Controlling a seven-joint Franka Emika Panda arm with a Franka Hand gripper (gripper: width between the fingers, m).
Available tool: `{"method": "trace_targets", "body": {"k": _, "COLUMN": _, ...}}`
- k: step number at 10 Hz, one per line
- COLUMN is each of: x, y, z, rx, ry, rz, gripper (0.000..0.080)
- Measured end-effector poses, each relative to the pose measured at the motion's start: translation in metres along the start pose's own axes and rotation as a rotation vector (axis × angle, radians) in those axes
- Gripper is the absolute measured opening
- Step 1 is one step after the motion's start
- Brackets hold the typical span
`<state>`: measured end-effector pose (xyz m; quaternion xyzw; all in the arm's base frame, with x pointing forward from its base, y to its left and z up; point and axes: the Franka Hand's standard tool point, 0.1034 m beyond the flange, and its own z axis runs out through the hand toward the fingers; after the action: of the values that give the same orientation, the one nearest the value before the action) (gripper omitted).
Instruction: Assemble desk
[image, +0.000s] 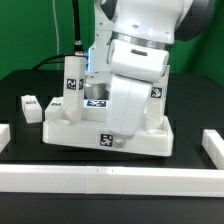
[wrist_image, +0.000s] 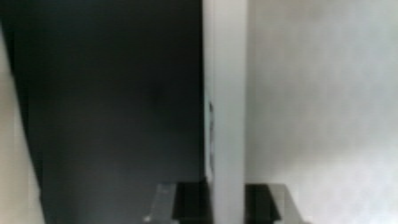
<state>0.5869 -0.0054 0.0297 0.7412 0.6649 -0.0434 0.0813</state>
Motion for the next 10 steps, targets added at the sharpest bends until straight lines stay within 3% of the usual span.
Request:
{"method": "trace_targets", "body": {"k": 2, "x": 0.019, "y": 0.018, "z": -0.005, "rx": -0.002, "ry": 0.005, "rz": -0.024, "gripper": 0.0061}}
{"method": "trace_targets", "body": {"k": 8, "x": 0.011, "y": 0.017, "z": 0.000, "rx": 0.001, "ry": -0.014, "rz": -0.152, "gripper": 0.0061}}
{"method": "trace_targets", "body": {"k": 10, "x": 0.020, "y": 0.024, "z": -0.002, "rx": 0.012, "ry": -0.015, "rz": -0.127, "gripper": 0.0061}}
